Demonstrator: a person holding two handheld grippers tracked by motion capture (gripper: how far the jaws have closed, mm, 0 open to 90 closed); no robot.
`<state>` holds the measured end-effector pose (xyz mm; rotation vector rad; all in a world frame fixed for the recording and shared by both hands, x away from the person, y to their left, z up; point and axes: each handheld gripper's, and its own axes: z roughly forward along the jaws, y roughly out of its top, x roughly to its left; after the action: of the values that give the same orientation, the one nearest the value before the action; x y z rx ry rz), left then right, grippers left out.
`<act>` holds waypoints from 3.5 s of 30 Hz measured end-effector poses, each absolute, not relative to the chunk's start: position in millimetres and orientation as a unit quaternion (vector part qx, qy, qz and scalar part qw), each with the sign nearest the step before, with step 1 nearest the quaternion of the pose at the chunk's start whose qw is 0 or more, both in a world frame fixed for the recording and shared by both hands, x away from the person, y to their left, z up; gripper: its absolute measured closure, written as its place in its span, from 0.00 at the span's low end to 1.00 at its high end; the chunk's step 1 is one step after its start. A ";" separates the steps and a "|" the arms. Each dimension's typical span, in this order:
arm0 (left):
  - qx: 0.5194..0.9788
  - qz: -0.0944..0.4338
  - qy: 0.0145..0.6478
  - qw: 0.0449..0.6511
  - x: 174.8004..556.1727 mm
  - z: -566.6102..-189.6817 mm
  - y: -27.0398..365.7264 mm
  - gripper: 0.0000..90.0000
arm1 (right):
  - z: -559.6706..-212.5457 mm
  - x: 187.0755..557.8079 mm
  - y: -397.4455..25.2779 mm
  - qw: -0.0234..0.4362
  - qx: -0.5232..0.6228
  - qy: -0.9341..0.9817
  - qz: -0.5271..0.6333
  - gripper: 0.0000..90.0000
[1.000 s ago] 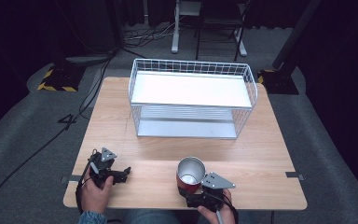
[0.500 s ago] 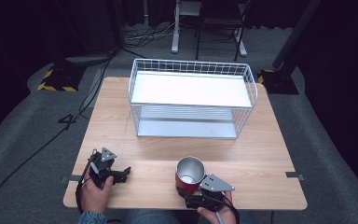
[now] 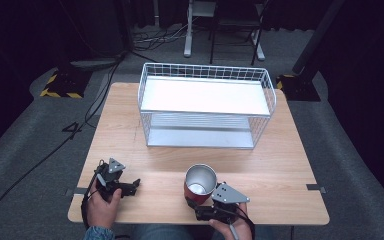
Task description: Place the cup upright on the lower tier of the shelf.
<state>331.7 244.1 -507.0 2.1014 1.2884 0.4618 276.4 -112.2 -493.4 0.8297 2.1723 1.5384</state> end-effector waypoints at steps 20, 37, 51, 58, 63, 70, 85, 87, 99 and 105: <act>0.796 0.176 0.488 0.312 331.5 -507.1 244.0 0.00 | -467.1 333.8 -99.9 0.184 0.324 0.750 0.547 0.19; 0.796 0.175 0.488 0.312 331.7 -507.0 244.2 0.00 | -470.2 399.7 -96.8 0.219 0.377 0.745 0.505 0.19; 0.797 0.175 0.487 0.312 331.7 -507.0 244.2 0.00 | -474.8 436.1 -93.9 0.234 0.408 0.733 0.491 0.19; 0.797 0.175 0.487 0.312 331.8 -507.0 244.2 0.00 | -474.5 453.3 -91.3 0.251 0.416 0.726 0.487 0.19; 0.796 0.174 0.487 0.312 332.0 -507.1 244.1 0.00 | -474.1 465.4 -92.8 0.256 0.429 0.716 0.488 0.19; 0.796 0.175 0.488 0.312 332.3 -507.0 243.9 0.00 | -476.9 477.3 -92.4 0.264 0.437 0.713 0.481 0.19; 0.796 0.175 0.488 0.312 332.8 -507.1 243.8 0.00 | -490.0 496.1 -89.8 0.264 0.451 0.707 0.476 0.19; 0.796 0.176 0.487 0.312 332.9 -507.1 243.8 0.00 | -492.1 496.5 -90.0 0.266 0.450 0.708 0.475 0.19; 0.796 0.176 0.487 0.312 332.9 -507.1 243.8 0.00 | -492.1 496.4 -90.1 0.282 0.430 0.719 0.467 0.18; 0.796 0.175 0.487 0.312 332.8 -507.0 243.8 0.00 | -491.7 496.2 -89.6 0.285 0.430 0.718 0.467 0.18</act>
<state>332.8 243.8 -507.0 2.1016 1.2864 0.4629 496.2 -89.6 -491.7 1.1498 1.9205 1.2476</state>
